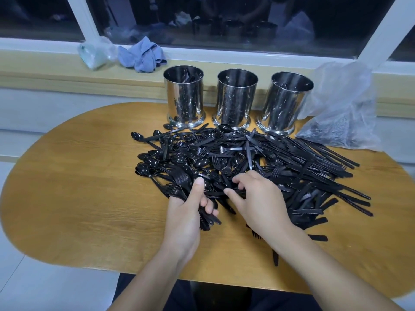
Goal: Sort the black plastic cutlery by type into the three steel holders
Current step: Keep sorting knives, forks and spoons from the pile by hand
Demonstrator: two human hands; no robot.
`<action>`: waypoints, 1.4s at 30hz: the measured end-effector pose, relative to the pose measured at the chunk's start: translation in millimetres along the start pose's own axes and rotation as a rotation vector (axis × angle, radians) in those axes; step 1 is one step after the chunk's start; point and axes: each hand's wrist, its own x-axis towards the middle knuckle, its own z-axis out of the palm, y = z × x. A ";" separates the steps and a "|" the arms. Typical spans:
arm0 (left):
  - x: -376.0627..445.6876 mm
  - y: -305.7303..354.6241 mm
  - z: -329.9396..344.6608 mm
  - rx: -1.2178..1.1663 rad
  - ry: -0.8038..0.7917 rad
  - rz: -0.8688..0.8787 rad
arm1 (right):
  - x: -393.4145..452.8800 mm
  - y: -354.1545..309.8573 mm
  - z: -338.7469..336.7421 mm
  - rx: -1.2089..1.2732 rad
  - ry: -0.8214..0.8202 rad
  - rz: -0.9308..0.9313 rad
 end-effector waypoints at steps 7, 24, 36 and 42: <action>0.8 -4.7 -11.2 0.061 -0.024 -0.009 | 12.4 -3.9 7.3 -0.141 -0.045 0.010; 1.2 -12.5 -0.4 0.110 -0.120 -0.011 | -47.5 -23.7 -22.6 0.668 -0.271 -0.004; 2.6 -12.2 -0.1 -0.021 -0.084 -0.076 | -13.6 15.2 -23.0 0.376 -0.032 -0.020; -1.0 -15.4 -3.0 0.089 -0.095 -0.060 | 38.0 46.8 -16.1 0.077 -0.047 -0.067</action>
